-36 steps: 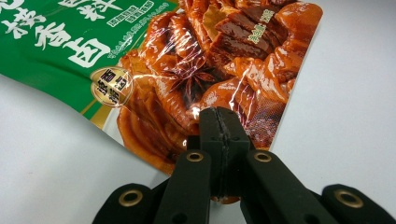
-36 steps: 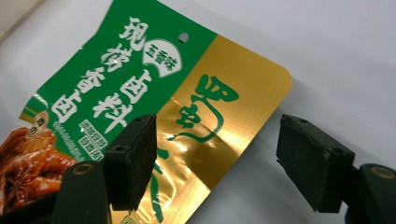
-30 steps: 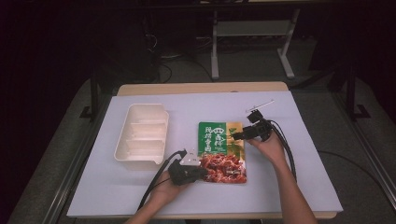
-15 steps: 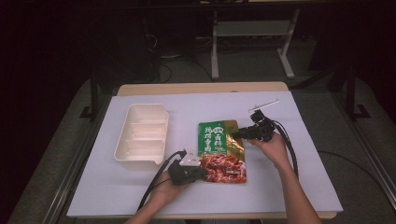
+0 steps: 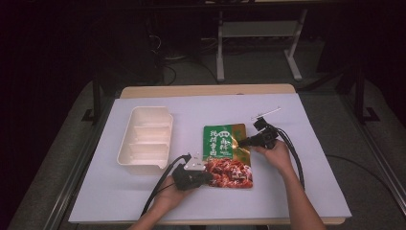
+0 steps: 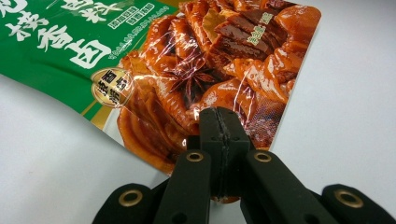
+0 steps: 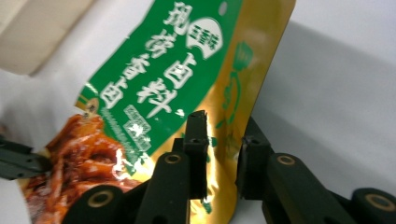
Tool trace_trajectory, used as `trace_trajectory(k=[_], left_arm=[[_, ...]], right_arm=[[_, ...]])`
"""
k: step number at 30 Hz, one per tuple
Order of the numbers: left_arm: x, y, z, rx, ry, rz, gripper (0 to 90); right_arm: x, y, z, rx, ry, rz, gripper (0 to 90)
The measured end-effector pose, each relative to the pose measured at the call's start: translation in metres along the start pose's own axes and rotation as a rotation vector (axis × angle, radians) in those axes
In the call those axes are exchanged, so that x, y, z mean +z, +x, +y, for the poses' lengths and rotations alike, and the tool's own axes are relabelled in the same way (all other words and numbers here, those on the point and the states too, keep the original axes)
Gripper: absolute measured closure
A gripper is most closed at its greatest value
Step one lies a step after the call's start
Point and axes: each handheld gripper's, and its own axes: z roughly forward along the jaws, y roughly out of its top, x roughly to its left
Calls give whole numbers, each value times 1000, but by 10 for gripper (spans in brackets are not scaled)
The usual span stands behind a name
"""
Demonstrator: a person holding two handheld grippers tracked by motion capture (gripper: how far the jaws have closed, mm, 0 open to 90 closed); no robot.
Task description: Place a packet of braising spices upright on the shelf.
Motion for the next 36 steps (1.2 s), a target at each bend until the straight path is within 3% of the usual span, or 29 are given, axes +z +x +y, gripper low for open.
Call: trace_trajectory(k=[6,9,10,15,21,25,33,36], left_arm=[[0,0,0,-1,1,0,898],[0,0,0,0,0,1,898],[0,0,0,-1,-1,1,898],[0,0,0,-4,-2,3,898],[0,0,0,-8,-3,-2,897],[0,1,0,-10,-4,-3,897],[-3,-3,0,11,-8,43,872],[-8,-4,0,-2,-37,29,841]], right_arm=[[0,4,0,-23,-2,-5,882],[-3,7,1,-43,-8,4,877],[-4,8,1,-52,-17,34,817],[2,8,1,-47,5,41,790],[7,2,1,-9,12,73,836],[9,4,1,-24,15,50,877],[-3,14,4,-71,-31,41,890],[-11,17,6,-70,-60,68,890]])
